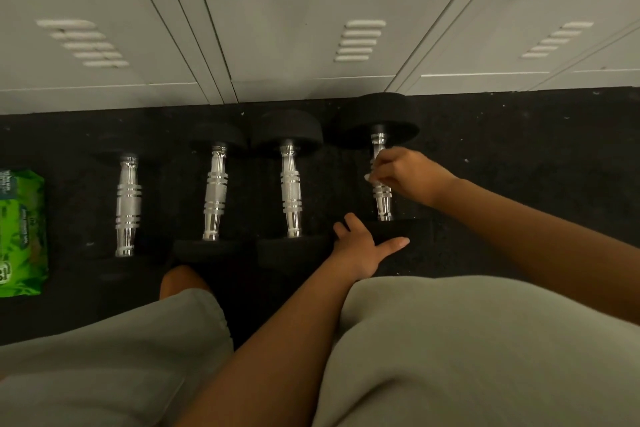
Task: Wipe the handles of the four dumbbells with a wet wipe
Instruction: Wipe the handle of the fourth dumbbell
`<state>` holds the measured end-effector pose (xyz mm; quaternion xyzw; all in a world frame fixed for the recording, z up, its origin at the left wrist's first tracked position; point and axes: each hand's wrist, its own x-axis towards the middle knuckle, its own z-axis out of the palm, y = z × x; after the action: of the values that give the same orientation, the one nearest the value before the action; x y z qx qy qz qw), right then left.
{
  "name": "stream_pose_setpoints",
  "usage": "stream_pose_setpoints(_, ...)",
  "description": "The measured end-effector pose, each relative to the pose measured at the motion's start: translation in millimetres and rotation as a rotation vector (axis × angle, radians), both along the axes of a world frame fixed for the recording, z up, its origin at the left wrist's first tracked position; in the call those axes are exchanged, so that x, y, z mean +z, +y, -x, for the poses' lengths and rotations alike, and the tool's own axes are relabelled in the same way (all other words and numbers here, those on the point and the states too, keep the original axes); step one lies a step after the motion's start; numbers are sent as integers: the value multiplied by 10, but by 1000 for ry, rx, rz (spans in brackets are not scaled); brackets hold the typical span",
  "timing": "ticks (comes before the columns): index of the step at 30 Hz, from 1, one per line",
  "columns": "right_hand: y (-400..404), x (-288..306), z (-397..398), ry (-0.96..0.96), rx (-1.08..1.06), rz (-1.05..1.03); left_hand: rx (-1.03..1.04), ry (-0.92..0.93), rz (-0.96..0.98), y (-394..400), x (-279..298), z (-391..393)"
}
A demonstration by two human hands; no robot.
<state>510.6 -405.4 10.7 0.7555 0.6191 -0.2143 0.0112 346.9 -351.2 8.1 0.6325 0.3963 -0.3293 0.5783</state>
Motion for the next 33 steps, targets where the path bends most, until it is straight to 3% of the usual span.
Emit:
stream_pose_setpoints(3, 12, -34, 42, 15, -115, -39, 3, -4, 3, -3, -13, -3)
stream_pose_setpoints(8, -110, 26, 168, 57, 15, 22, -15, -9, -13, 8, -8, 18)
stream_pose_setpoints(14, 158, -66, -49, -46, -163, -41, -6, -27, -8, 1, -11, 25)
stream_pose_setpoints(19, -25, 10, 143, 10, -42, 3, -6, -35, -1, 15, -17, 36)
stream_pose_setpoints(26, 205, -118, -83, -79, -217, -78, -15, -37, -12, -7, -25, 31)
stream_pose_setpoints(33, 29, -117, 71, -47, -142, -57, -6, -50, -6, -3, -38, 45)
